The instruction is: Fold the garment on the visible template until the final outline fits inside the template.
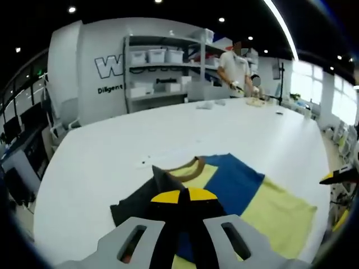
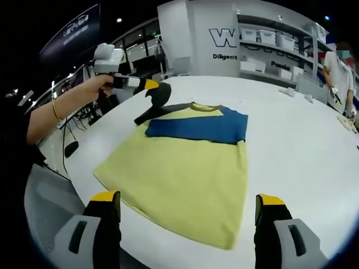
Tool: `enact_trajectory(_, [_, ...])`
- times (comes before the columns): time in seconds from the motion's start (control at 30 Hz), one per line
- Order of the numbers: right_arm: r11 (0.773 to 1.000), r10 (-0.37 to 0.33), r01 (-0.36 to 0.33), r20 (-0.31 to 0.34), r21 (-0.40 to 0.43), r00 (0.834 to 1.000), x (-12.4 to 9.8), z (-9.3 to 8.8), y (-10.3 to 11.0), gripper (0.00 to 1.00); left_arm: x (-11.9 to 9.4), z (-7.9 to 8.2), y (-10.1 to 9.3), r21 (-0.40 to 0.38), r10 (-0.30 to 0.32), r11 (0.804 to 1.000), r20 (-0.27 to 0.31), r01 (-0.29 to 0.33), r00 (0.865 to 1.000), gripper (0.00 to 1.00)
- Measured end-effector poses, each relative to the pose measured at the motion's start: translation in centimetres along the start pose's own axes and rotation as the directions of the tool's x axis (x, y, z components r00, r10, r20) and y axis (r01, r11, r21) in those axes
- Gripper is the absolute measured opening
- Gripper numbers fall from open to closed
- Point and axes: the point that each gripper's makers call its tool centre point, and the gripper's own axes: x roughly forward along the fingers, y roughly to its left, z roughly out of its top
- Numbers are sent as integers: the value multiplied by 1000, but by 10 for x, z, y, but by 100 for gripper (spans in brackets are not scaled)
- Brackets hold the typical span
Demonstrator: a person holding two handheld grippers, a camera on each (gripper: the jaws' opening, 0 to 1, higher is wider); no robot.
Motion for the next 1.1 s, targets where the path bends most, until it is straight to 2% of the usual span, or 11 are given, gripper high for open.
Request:
enact_trajectory(0.17, [1000,0,0,-3,1,1000,1,-1,0,98,10,-4,-24,31,-40,999,-3,41,999,1])
enact_trajectory(0.43, [1000,1,-1,-14,6,1000,2,-6,0,98,18,-16,-52,73,-86,993,-28,87,996,1])
enact_trajectory(0.57, [1000,-5,5,-18,8,1000,1,-8,-1,98,19,-26,-71,121,-133,983,-41,137,990,1])
enact_trajectory(0.7, [1000,-5,5,-21,10,1000,2,-9,-1,98,23,-41,-85,173,-145,972,-77,157,986,1])
enact_trajectory(0.87, [1000,-7,8,-32,7,999,2,-13,-2,97,28,-50,-93,205,-147,965,-96,164,984,1])
enact_trajectory(1.1, [1000,-14,14,-38,13,999,2,-16,-4,97,34,-60,-96,177,-162,968,-108,180,981,1])
